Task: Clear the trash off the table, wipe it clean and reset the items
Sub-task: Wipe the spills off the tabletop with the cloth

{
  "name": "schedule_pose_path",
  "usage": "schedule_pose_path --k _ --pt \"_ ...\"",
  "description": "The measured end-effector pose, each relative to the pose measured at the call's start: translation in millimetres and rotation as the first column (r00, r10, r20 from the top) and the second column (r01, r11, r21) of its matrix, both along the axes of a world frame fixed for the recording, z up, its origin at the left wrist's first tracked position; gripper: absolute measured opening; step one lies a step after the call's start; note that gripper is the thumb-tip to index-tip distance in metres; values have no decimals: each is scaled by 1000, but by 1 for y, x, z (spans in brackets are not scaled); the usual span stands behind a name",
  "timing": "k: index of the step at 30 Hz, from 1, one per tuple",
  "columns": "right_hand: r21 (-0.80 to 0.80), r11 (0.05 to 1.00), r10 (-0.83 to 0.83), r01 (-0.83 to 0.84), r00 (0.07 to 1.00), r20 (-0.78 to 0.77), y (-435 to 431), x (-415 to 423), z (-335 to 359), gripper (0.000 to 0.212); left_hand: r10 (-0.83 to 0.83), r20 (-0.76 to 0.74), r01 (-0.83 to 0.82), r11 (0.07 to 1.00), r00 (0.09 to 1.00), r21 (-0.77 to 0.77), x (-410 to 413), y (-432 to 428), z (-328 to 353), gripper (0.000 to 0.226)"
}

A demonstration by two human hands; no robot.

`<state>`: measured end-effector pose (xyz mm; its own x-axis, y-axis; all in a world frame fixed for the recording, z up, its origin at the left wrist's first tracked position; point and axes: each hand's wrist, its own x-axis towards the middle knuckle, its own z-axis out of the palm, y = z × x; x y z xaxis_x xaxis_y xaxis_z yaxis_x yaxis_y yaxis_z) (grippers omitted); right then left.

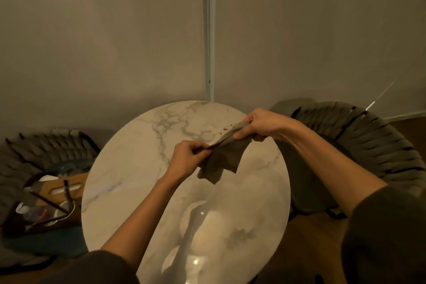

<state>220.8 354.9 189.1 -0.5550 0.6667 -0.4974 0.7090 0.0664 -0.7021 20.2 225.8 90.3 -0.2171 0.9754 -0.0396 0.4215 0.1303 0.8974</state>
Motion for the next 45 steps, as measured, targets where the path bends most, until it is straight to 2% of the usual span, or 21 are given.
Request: schedule_pose_path --k 4,6,10,14,19,22,25,27,30,32,34,36,37,39,42,43,45 --pt "10 999 -34 34 999 -10 8 25 -6 22 11 -35 -11 1000 999 -5 -21 12 7 14" --pt "26 993 -112 114 991 -76 11 35 -21 15 41 18 -41 999 999 0 -26 20 8 13" --pt "293 894 -297 340 937 -183 11 48 -62 17 98 68 -100 995 993 24 -21 40 7 15" --pt "365 826 -350 429 899 -263 -5 67 -94 5 51 82 -57 996 995 71 -6 50 2 16" --pt "274 900 -327 339 941 -87 -55 101 -173 18 -100 69 109 982 993 -153 10 8 -51 21" --pt "107 963 -259 246 957 133 -87 116 -217 23 -216 39 217 925 976 -311 21 -27 -92 31" --pt "-38 981 -178 189 965 194 -103 127 -239 22 -271 14 250 866 962 -432 23 -48 -123 26" --pt "-35 979 -190 200 964 186 -97 132 -247 18 -252 -12 218 857 968 -467 25 -44 -134 19" --pt "28 953 -302 302 938 172 -76 130 -258 21 -146 -114 92 919 983 -383 30 -12 -149 20" --pt "44 894 -448 447 882 148 -65 131 -266 22 2 -152 -57 934 988 -354 30 8 -160 30" --pt "34 851 -523 525 837 163 -64 134 -272 26 110 -227 -199 885 968 -421 27 11 -171 45" --pt "8 853 -511 522 832 216 -74 137 -278 26 50 -344 -226 839 938 -495 32 -4 -181 56" --pt "-5 861 -495 509 840 223 -83 138 -280 24 11 -356 -208 829 934 -520 39 -13 -183 58" --pt "-8 872 -478 489 856 200 -98 136 -280 20 16 -303 -182 830 953 -527 53 -19 -182 57" --pt "52 874 -486 483 869 98 -106 132 -277 15 129 -190 -207 851 973 -482 78 -5 -167 50" --pt "60 866 -499 496 864 62 -106 130 -274 14 126 -110 -164 862 986 -479 88 1 -158 47" --pt "46 841 -540 539 842 21 -104 129 -269 16 30 119 32 873 992 -487 108 13 -141 44"
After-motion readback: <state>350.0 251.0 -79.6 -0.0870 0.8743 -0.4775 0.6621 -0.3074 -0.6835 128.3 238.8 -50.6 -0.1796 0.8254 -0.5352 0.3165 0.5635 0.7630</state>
